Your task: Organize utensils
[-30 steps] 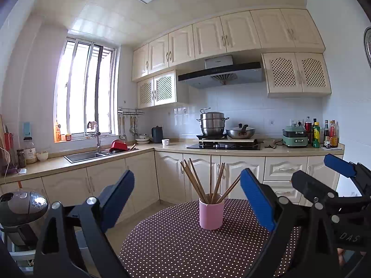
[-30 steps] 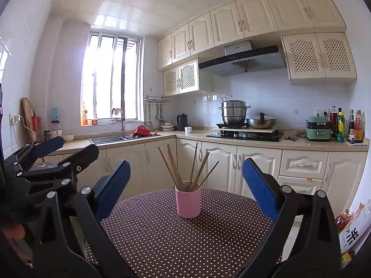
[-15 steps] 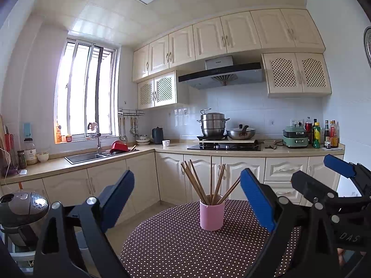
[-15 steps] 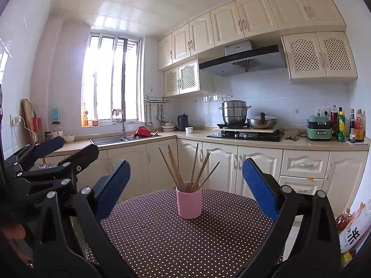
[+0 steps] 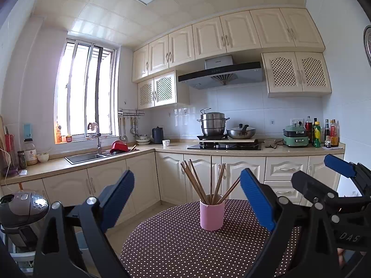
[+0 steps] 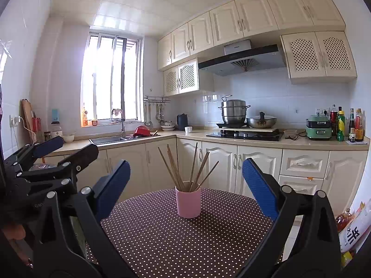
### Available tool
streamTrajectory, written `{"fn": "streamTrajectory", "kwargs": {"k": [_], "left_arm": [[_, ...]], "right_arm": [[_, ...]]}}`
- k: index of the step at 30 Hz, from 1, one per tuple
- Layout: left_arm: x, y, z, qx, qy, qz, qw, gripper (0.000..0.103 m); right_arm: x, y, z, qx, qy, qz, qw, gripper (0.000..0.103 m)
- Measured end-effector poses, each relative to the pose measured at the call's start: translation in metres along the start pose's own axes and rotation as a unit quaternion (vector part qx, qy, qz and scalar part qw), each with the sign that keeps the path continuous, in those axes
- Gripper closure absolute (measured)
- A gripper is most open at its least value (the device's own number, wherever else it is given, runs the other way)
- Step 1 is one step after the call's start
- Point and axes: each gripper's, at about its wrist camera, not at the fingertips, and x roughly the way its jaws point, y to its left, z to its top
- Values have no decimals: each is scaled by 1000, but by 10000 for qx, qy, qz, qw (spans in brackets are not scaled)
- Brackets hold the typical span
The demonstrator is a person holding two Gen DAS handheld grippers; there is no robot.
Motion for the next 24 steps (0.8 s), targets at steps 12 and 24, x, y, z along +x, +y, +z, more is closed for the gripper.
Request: {"fn": "streamTrajectory", "kwargs": {"k": [12, 24], "left_arm": [[0, 1, 2, 6, -3, 9, 10000, 12], [1, 2, 1, 4, 15, 0, 10000, 12]], "right_arm": [[0, 0, 0, 16, 5, -1, 10000, 8], [0, 0, -1, 23, 28, 4, 10000, 8]]}}
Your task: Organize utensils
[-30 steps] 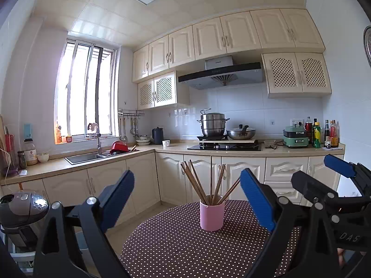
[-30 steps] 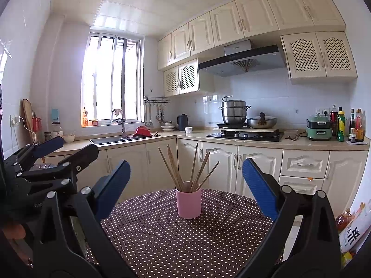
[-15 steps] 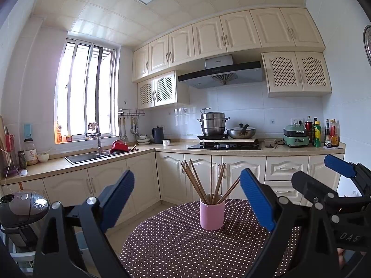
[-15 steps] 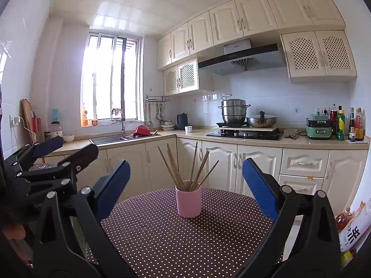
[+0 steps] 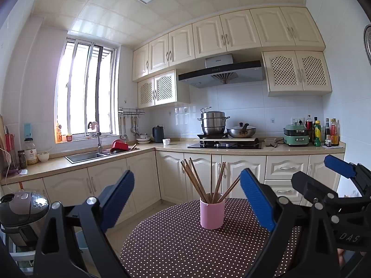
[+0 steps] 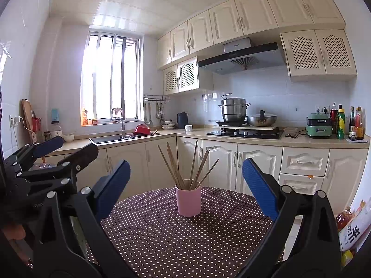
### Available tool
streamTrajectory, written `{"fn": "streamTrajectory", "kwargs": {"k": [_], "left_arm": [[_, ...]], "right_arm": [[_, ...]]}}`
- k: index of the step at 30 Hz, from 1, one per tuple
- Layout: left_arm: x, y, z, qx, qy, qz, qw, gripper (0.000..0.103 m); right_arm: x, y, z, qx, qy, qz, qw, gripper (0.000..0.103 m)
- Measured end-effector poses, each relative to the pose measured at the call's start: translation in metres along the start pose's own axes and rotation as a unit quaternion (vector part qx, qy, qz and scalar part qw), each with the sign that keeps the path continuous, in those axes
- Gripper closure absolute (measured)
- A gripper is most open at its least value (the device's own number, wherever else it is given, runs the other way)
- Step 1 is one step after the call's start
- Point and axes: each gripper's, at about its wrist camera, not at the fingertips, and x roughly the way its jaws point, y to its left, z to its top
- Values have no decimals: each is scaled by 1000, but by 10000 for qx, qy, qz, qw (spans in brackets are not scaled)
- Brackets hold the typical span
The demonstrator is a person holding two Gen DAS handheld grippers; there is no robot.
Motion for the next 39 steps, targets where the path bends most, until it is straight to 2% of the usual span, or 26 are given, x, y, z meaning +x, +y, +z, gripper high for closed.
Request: {"fn": "streamTrajectory", "kwargs": {"k": [39], "left_arm": [[5, 7, -6, 17, 64, -28, 10000, 12]], "right_arm": [[1, 3, -9, 51, 73, -33, 10000, 8]]}}
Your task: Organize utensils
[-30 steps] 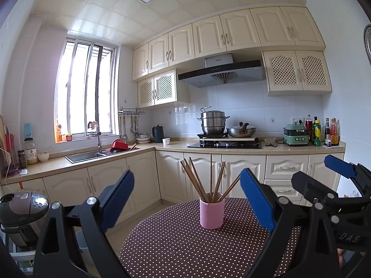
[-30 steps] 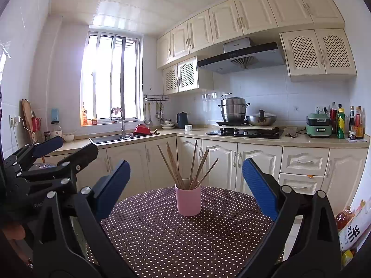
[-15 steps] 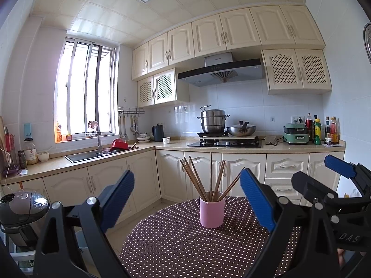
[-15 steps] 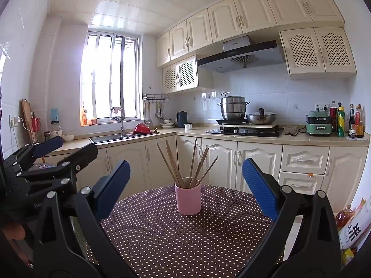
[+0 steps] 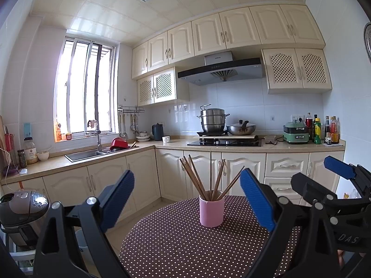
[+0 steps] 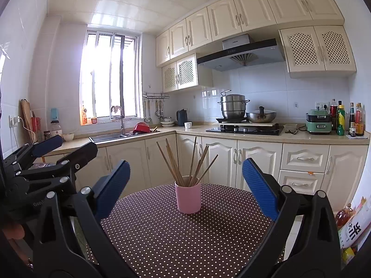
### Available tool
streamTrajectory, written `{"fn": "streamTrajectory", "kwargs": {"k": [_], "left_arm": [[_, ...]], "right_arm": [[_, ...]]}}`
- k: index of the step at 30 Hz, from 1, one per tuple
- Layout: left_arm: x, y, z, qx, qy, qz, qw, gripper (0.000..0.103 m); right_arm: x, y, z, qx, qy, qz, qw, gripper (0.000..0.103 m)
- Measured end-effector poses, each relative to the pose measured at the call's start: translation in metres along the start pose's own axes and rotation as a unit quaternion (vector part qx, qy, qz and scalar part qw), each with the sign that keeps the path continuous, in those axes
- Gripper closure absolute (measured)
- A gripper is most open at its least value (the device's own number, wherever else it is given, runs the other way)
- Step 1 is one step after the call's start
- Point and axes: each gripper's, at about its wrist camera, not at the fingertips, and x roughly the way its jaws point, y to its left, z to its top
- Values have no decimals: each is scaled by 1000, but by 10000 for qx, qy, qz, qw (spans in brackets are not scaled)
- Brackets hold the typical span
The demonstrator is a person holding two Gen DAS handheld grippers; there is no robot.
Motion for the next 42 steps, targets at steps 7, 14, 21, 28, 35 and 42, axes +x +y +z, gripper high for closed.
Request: {"fn": "streamTrajectory", "kwargs": {"k": [7, 14, 21, 28, 35, 42], "left_arm": [[-1, 1, -2, 7, -4, 6, 10000, 12], [0, 2, -3, 4, 9, 13, 10000, 12], [1, 4, -5, 2, 30, 13, 10000, 12], [4, 7, -6, 12, 87, 12, 10000, 12], [5, 7, -5, 25, 94, 13, 10000, 12], [7, 6, -2, 31, 103, 13, 9999, 12]], "right_arm": [[0, 0, 0, 4, 4, 2, 10000, 8], [0, 1, -1, 12, 23, 8, 10000, 8], [2, 2, -1, 30, 56, 16, 10000, 8], [5, 2, -2, 38, 100, 8, 9999, 8], [7, 2, 1, 55, 115, 3, 9999, 8], [7, 2, 0, 67, 121, 1, 9999, 8]]}}
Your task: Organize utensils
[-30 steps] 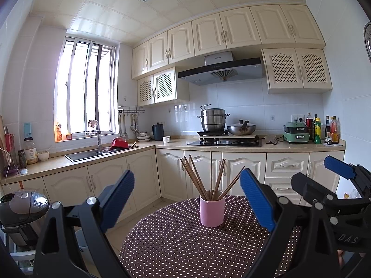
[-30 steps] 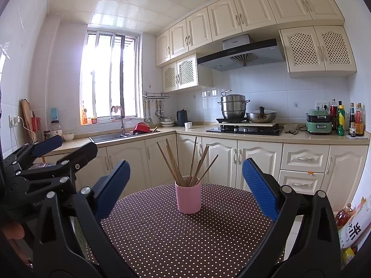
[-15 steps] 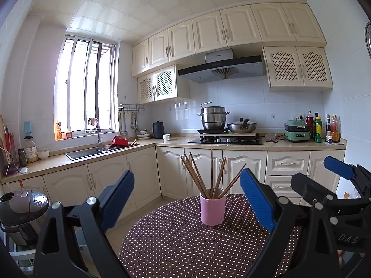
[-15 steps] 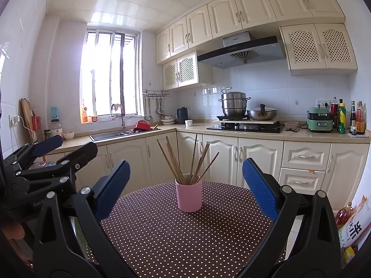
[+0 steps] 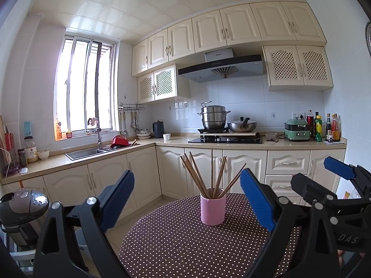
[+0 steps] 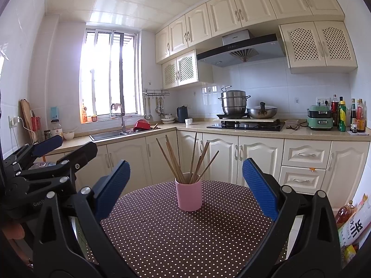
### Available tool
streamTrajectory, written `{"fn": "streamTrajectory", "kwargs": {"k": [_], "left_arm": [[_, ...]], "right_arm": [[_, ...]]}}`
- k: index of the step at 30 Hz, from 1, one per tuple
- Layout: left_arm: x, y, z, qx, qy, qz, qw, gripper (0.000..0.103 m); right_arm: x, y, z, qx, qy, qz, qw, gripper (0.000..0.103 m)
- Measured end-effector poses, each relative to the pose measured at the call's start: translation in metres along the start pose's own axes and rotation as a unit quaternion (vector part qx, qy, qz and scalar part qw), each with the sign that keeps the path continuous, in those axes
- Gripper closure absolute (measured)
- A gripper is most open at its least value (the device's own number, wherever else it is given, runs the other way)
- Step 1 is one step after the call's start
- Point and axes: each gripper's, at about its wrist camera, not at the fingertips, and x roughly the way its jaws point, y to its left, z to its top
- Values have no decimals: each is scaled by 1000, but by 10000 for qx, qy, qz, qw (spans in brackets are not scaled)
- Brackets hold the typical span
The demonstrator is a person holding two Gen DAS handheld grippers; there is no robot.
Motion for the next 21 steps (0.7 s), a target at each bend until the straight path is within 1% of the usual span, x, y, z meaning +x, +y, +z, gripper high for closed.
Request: {"fn": "streamTrajectory", "kwargs": {"k": [21], "left_arm": [[2, 3, -3, 18, 25, 8, 10000, 12]], "right_arm": [[1, 0, -2, 15, 21, -2, 10000, 8]]}}
